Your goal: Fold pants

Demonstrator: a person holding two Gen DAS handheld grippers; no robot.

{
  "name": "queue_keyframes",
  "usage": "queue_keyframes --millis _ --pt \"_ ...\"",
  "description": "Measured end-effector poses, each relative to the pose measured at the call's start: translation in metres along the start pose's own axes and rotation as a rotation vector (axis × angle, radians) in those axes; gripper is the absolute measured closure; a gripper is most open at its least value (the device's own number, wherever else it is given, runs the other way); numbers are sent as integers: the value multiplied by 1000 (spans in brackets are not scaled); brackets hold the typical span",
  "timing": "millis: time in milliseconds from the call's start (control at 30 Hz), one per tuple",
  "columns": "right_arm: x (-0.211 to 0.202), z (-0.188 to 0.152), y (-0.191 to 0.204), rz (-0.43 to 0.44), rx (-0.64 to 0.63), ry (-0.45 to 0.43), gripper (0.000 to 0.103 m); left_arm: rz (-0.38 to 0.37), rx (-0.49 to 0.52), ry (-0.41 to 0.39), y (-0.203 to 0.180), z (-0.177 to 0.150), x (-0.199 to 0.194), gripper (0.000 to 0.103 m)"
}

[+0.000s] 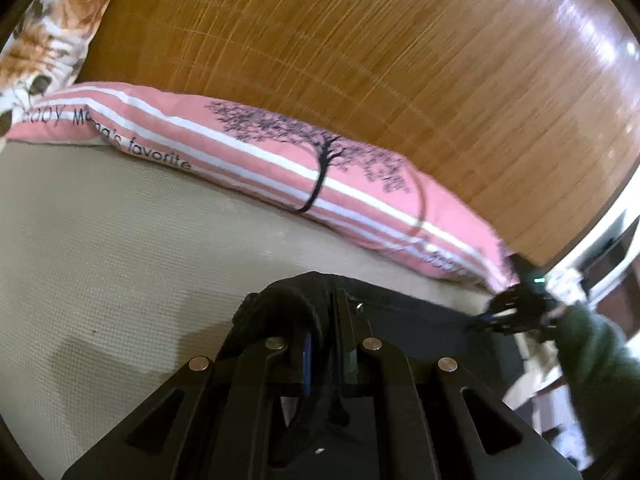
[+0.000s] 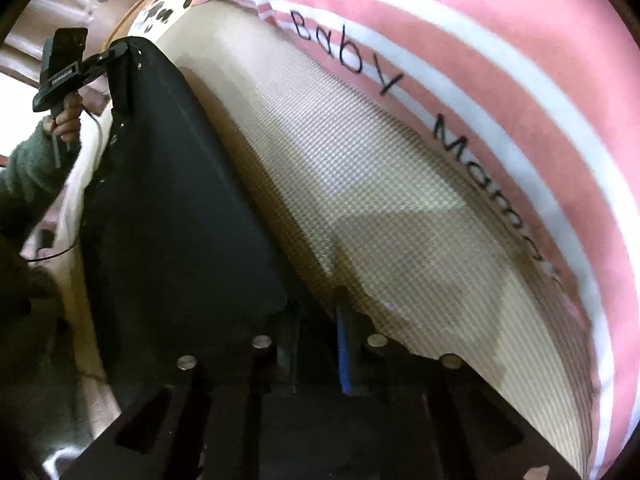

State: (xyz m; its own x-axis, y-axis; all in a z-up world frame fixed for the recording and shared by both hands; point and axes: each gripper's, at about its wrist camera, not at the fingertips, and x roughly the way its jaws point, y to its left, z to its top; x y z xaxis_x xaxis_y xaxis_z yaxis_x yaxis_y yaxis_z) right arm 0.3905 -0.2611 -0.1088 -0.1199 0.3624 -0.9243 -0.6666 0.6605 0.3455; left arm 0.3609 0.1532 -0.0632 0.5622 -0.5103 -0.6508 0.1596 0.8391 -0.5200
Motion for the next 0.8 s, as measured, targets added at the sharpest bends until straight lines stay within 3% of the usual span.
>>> queue_keyframes --millis 133,367,600,700,800 --pt "-14 -19 19 -156 33 -87 93 40 57 -2 -5 -2 3 94" --pt "-59 -66 117 -417 124 -241 96 34 158 -35 -30 -12 -39 95" --pt "-85 -117 176 -494 211 -307 97 8 282 -38 -57 -49 -101 94" --pt "-79 -168 208 -468 297 -349 98 18 332 -13 -61 -79 -123 95" --pt "-67 -189 221 -449 322 -339 98 19 345 31 -60 -114 -139 94"
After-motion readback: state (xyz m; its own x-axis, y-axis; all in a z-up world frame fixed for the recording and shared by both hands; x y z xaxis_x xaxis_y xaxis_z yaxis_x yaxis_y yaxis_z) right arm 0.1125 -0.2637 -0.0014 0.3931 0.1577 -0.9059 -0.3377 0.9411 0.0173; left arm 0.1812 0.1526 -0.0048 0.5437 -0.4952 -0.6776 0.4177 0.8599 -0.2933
